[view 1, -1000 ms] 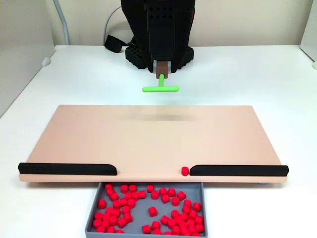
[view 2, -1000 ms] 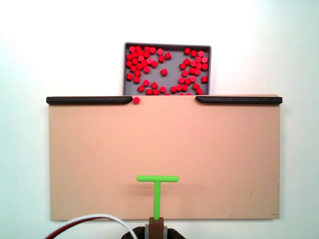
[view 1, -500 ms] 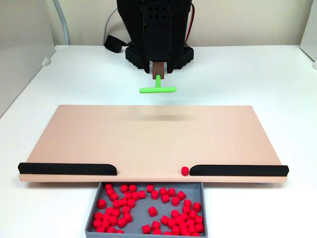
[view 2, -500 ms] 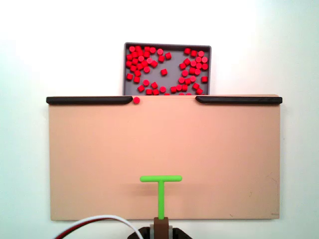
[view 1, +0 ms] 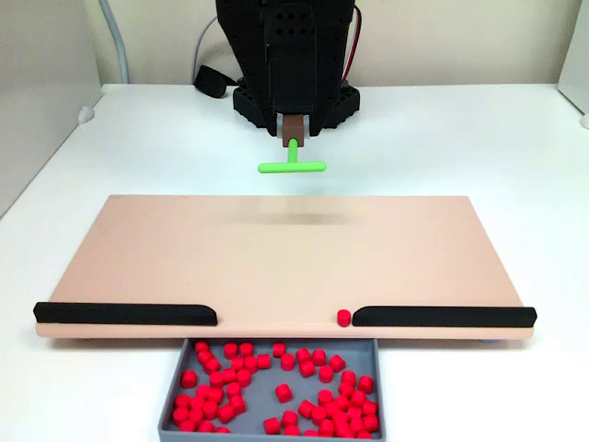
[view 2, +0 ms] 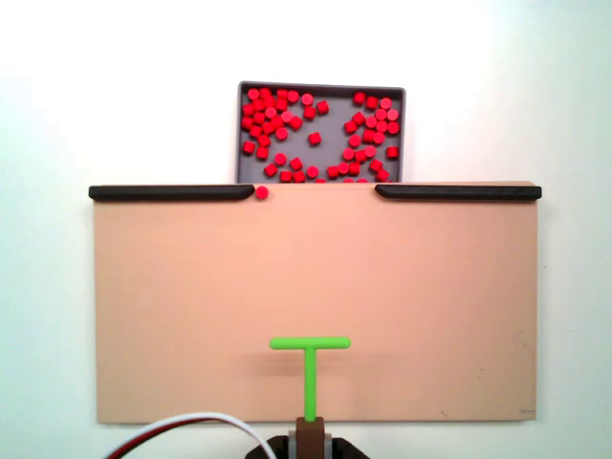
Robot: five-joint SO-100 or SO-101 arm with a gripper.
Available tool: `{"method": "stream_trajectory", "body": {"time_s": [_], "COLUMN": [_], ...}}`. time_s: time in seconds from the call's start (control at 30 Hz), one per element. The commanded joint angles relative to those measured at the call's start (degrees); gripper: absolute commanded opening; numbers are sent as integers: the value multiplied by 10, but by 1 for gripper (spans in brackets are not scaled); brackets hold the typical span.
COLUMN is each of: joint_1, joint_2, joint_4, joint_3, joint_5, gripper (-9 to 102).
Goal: Push granules from bottom to the grey container
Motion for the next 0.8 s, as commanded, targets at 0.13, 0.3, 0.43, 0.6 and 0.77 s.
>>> {"method": "stream_trajectory", "body": {"time_s": [0.13,0.3,0.43,0.6,0.77], "joint_1": [-2,-2,-2,-10,-18], "joint_2": [2,3,-3,-33,-80], "joint_4": [-3,-3,-3,-3,-3], "joint_3": [-20,-20,-21,-49,-86], "joint_5": [5,3,1,10,19], "gripper": [0,0,0,0,0]}}
